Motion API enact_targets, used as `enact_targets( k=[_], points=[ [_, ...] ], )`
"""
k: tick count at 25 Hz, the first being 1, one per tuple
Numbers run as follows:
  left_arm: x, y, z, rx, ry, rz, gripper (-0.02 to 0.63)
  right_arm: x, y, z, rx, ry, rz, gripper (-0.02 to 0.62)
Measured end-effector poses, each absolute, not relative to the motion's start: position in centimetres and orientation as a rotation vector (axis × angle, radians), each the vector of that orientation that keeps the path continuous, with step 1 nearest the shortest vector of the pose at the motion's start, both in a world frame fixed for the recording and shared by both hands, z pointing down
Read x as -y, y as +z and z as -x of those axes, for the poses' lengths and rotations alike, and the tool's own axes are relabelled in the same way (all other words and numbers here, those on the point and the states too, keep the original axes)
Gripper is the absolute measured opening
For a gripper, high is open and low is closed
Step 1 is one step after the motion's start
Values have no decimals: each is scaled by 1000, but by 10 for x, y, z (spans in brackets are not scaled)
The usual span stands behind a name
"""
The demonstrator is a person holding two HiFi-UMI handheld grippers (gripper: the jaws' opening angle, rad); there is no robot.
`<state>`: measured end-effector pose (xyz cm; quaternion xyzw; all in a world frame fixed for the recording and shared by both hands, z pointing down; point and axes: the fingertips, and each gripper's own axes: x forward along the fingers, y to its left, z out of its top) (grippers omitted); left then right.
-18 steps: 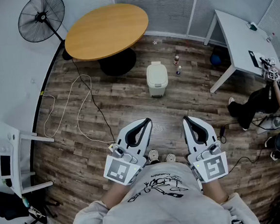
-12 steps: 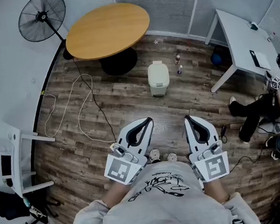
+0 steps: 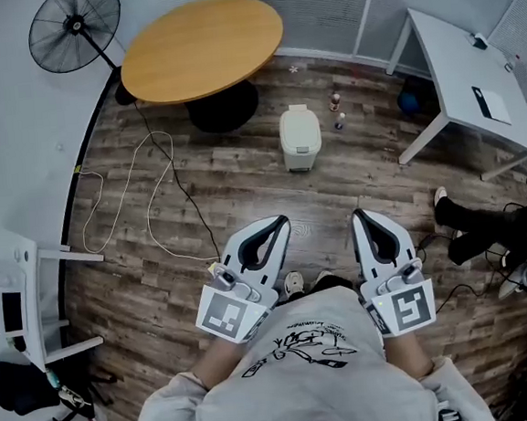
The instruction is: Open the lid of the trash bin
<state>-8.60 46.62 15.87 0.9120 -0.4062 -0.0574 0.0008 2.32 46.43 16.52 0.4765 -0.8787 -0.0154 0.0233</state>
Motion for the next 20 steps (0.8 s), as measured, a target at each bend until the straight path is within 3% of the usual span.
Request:
enact_targets(
  k=[20],
  points=[
    [-368, 164, 62, 1322, -155, -2844, 20, -359, 173, -50, 2719, -34, -1460, 7]
  ],
)
